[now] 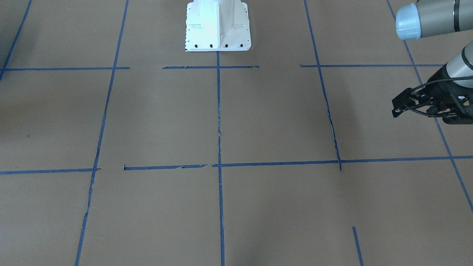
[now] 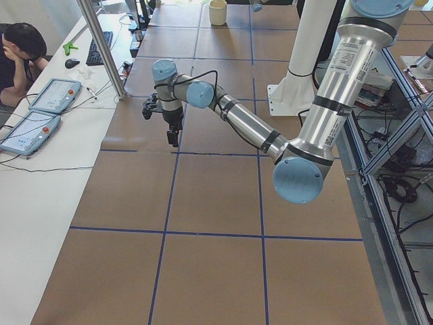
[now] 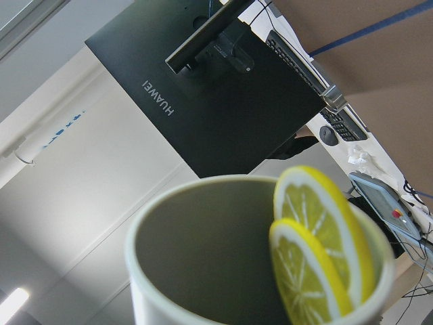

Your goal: Left arm hands cup to right arm to dump lemon

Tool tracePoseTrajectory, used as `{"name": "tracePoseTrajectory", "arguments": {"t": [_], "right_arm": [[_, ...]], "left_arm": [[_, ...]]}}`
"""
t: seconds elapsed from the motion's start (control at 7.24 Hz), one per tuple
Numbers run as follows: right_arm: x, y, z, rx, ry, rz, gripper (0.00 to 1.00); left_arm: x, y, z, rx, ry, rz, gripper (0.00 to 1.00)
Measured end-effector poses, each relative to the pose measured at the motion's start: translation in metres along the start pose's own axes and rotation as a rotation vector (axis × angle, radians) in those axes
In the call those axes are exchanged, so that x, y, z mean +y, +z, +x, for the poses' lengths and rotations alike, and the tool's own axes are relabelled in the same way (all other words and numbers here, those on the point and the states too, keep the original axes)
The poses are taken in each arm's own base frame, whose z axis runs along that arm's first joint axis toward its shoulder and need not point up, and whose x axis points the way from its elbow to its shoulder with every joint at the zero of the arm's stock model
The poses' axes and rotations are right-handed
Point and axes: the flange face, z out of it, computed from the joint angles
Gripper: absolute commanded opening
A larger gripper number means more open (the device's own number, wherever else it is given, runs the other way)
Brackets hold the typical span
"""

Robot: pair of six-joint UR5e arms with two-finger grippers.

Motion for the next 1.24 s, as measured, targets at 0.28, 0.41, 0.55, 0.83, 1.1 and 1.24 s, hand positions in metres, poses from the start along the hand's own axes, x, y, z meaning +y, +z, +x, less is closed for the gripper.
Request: {"name": "tracePoseTrajectory", "arguments": {"t": [0.28, 0.41, 0.55, 0.83, 1.1, 1.24], "right_arm": [[0.0015, 0.0012, -0.0078, -0.026, 0.059, -0.007, 0.32], [0.0017, 0.0016, -0.0087, -0.028, 0.065, -0.008, 0.32], [0.0016, 0.0021, -0.0086, -0.028, 0.064, -0.007, 0.32], [-0.0027, 0.0012, -0.0084, -0.025, 0.054, 0.007, 0.32], [-0.0042, 0.0014, -0.0081, -0.024, 0.056, 0.008, 0.32], [-0.0027, 0.0026, -0.0081, -0.025, 0.068, 0.002, 0.32]], "left_arm": [[0.0000, 0.0000, 0.0004, 0.000, 0.001, 0.000, 1.00], [0.0000, 0.0002, 0.0007, 0.000, 0.002, 0.000, 1.00], [0.0000, 0.0006, 0.0008, 0.000, 0.001, -0.001, 1.00], [0.0000, 0.0011, 0.0009, 0.001, 0.002, -0.002, 1.00], [-0.0002, 0.0017, 0.0005, 0.001, 0.001, -0.004, 1.00], [-0.0005, 0.0022, 0.0002, 0.000, 0.001, -0.004, 1.00]]}}
